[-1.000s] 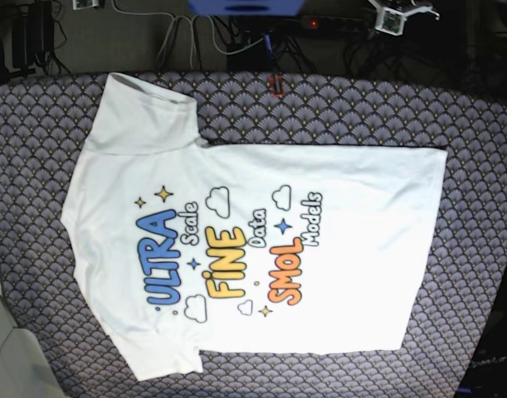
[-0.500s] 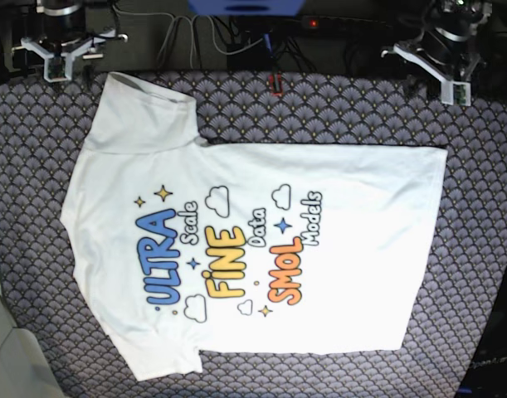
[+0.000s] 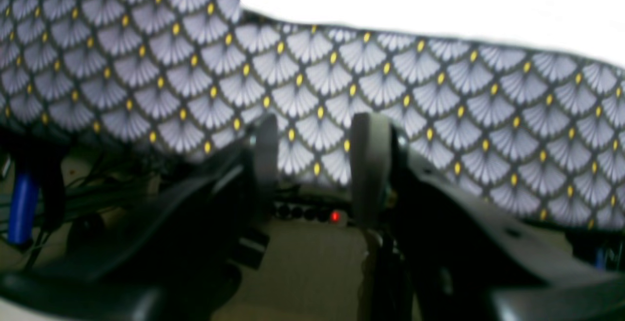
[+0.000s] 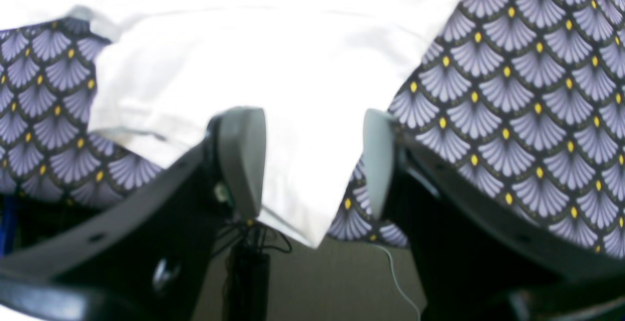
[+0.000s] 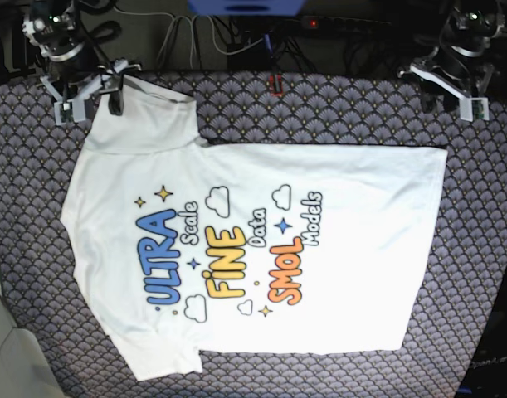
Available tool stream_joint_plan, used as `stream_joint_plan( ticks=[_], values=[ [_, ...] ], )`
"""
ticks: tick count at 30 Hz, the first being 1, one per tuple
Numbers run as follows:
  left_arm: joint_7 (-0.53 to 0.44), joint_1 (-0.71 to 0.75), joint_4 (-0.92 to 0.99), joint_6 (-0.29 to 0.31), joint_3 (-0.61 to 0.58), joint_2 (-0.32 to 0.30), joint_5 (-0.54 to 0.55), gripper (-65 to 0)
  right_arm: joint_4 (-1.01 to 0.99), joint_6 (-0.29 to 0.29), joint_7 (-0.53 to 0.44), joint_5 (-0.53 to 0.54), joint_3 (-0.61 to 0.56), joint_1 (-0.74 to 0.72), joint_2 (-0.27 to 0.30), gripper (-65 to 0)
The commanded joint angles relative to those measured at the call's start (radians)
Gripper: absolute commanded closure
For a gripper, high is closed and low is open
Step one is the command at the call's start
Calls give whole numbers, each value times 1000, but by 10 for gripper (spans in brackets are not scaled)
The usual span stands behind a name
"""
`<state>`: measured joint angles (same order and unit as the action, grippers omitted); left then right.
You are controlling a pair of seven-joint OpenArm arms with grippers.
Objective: Fold the T-shirt properly
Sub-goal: 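Lower both grippers to the shirt's shoulder edge corners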
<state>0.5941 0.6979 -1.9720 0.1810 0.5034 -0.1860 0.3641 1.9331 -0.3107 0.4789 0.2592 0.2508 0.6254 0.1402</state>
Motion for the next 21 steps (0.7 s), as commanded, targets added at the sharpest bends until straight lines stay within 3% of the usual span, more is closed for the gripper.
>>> stream_joint_plan(
  ticks=[1, 8, 21],
  values=[
    [-21, 10, -17, 2, 7, -8, 3, -243, 4, -5, -19, 7, 8, -8, 8, -329],
    [-20, 9, -16, 2, 7, -8, 3, -243, -125, -5, -18, 5, 66, -68, 9, -329],
    [-20, -14, -16, -1, 7, -8, 3, -243, -222, -8, -22, 9, 40, -58, -7, -329]
  ],
)
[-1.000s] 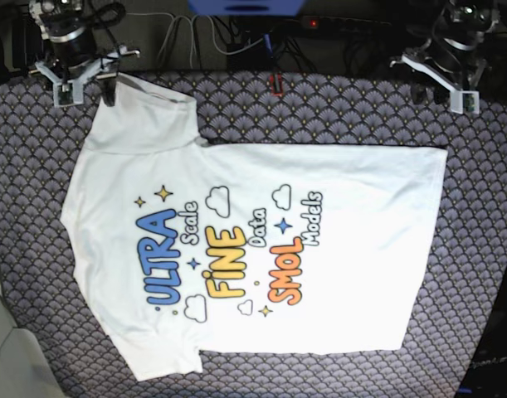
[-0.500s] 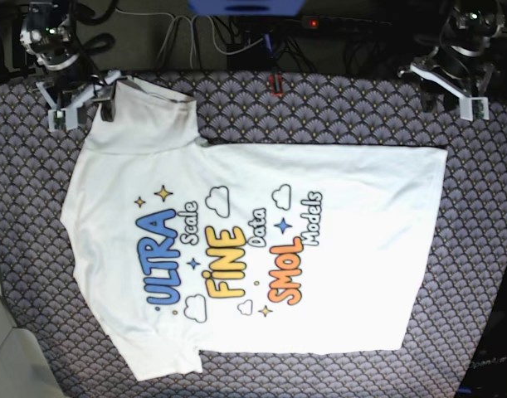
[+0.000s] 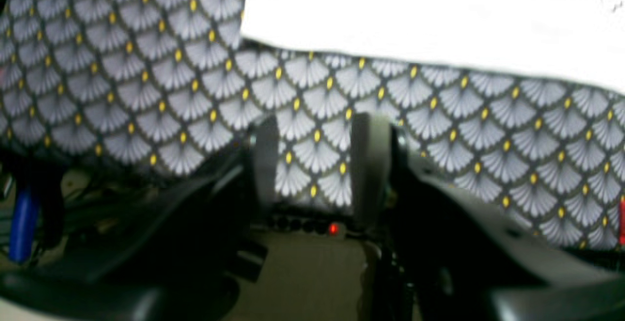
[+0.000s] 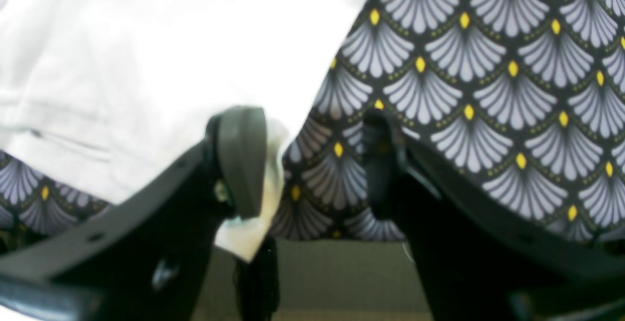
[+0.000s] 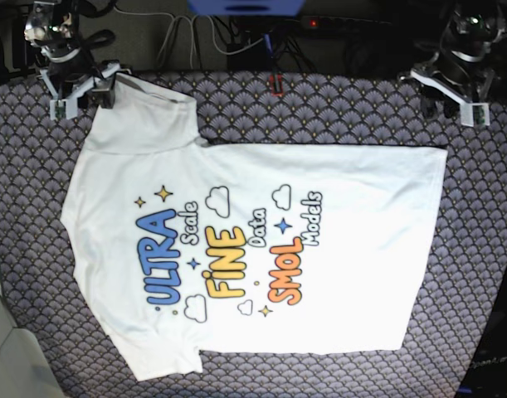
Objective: Fold the T-shirt properly
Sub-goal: 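Lower both grippers to the shirt's shoulder edge corners, then grasp the shirt's shoulder edge corners with both grippers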
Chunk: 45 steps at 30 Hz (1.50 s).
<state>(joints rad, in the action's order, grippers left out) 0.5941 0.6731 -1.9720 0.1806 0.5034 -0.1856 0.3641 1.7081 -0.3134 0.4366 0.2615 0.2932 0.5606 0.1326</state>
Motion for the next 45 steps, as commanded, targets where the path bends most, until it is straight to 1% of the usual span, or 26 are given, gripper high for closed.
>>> stream_joint_plan(
  ticks=[1, 4, 9, 12, 17, 24, 39, 45],
  values=[
    [-20, 9, -16, -2, 7, -12, 3, -243, 2, -5, 20, 6, -13, 8, 0, -328],
    [-20, -14, -16, -3, 7, -10, 3, -243, -10, -5, 21, 5, -32, 8, 0, -320],
    [-20, -46, -14, -6, 7, -9, 3, -243, -64, -5, 20, 3, -64, -4, 6, -240],
    [-20, -66, -13, -6, 7, -9, 3, -243, -81, -5, 20, 3, -67, -4, 6, -165],
    [-20, -117, 50, -5, 7, -7, 3, -243, -81, -5, 20, 2, -68, -18, 6, 0],
    [-20, -192, 196, 1, 7, -15, 3, -247, -81, -5, 20, 2, -67, -18, 6, 0],
    [-27, -353, 353, -8, 10, -16, 3, -247, -81, -5, 24, 2, -68, -17, 6, 0],
    [-27, -416, 411, -8, 85, -7, 2, -247, -81, -5, 24, 0, -67, -15, 6, 0]
  ],
)
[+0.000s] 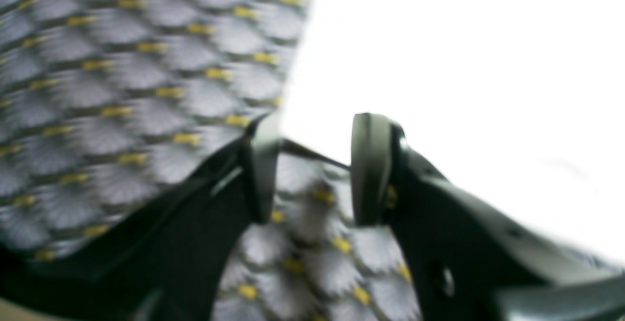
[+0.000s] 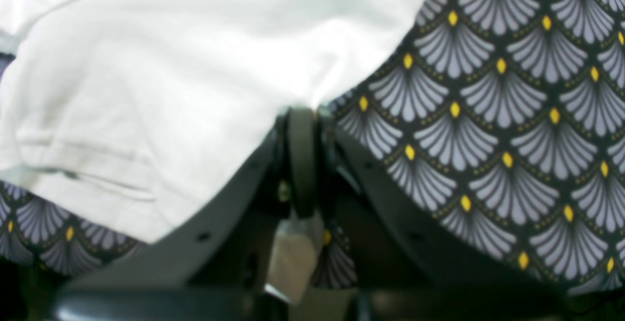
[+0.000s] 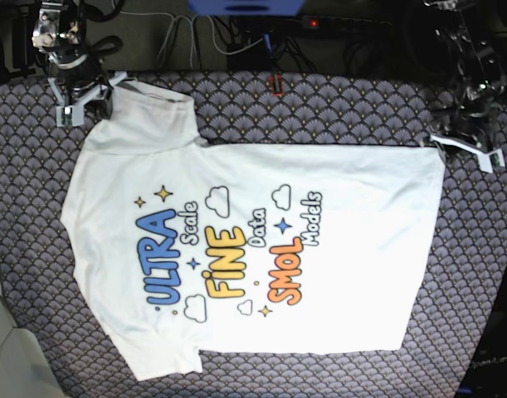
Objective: Fold the T-shirt properly
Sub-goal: 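Grasp the shirt's shoulder edge corners with both grippers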
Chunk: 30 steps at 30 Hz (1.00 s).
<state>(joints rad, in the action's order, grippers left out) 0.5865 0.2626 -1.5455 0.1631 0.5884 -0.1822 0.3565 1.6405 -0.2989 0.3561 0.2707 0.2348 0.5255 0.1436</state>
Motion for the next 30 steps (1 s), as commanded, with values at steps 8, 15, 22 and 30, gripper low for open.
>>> stream_joint_plan(
  ticks=[8, 15, 22, 30],
  values=[
    [-20, -47, 66, 14, 23, -13, 9, -247, -13, -19, 105, -9, -8, 20, -5, 0],
    [-20, -79, 113, 17, 21, -12, 9, -247, -13, -19, 107, -9, -10, 20, -5, 0],
    [-20, -93, 144, 17, -2, -10, 9, -247, -13, -19, 107, -9, -10, 22, -5, 0],
    [-21, -115, 233, 17, -54, -10, 9, -245, -15, -19, 107, -9, -8, 22, -5, 0]
  ],
)
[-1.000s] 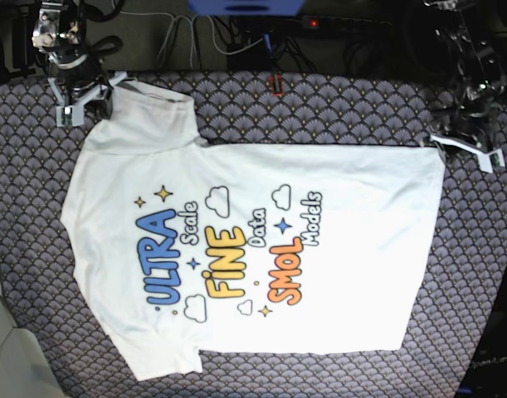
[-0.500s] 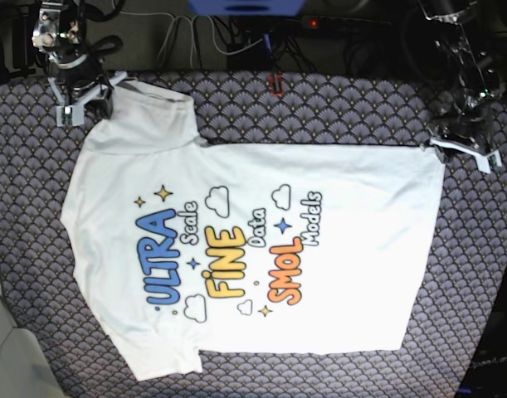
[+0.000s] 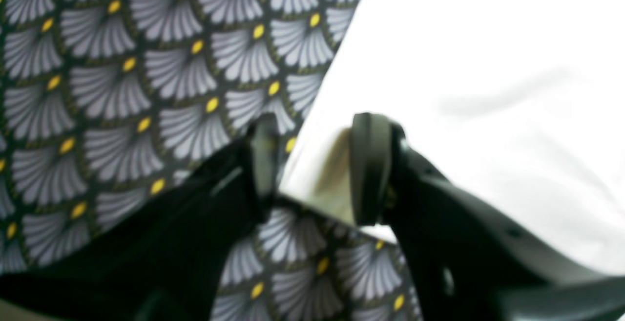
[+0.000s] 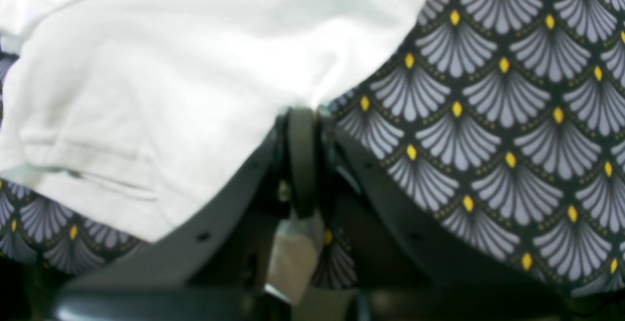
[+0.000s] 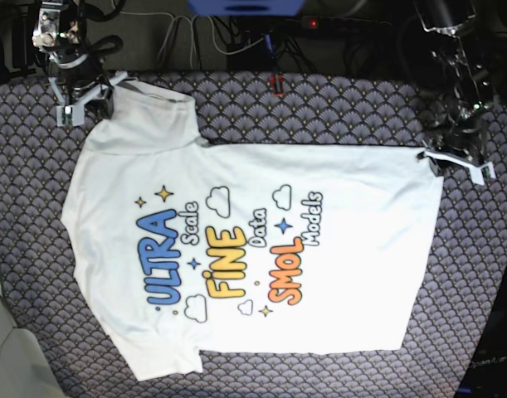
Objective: Fold the T-shirt properly
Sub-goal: 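Grasp the shirt's shoulder edge corners with both grippers, then lift the shoulder edge and fold it over toward the hem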
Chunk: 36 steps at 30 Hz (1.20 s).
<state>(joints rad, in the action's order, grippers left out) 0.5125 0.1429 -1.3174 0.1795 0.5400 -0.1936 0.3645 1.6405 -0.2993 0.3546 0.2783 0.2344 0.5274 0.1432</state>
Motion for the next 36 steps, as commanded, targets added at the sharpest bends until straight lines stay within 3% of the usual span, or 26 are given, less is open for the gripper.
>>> stream_joint_plan(
  ticks=[1, 8, 13, 25, 36],
  values=[
    [53, 5, 6, 1, -10, 1, 1, -244, -15, -19, 108, -17, -8, 20, -4, 0],
    [53, 31, 6, 2, -10, 7, 3, -223, -15, -19, 108, -17, -8, 23, -3, 0],
    [58, 53, 6, 2, -10, 7, 3, 0, -13, -19, 108, -17, -14, 43, 17, 0],
    [54, 100, -7, 2, -4, 6, 3, -5, -7, -19, 100, -11, -10, 53, 75, 0],
    [62, 96, -199, 2, -10, -22, 3, -5, 134, -19, 100, -12, 16, 21, 69, 0]
  ],
)
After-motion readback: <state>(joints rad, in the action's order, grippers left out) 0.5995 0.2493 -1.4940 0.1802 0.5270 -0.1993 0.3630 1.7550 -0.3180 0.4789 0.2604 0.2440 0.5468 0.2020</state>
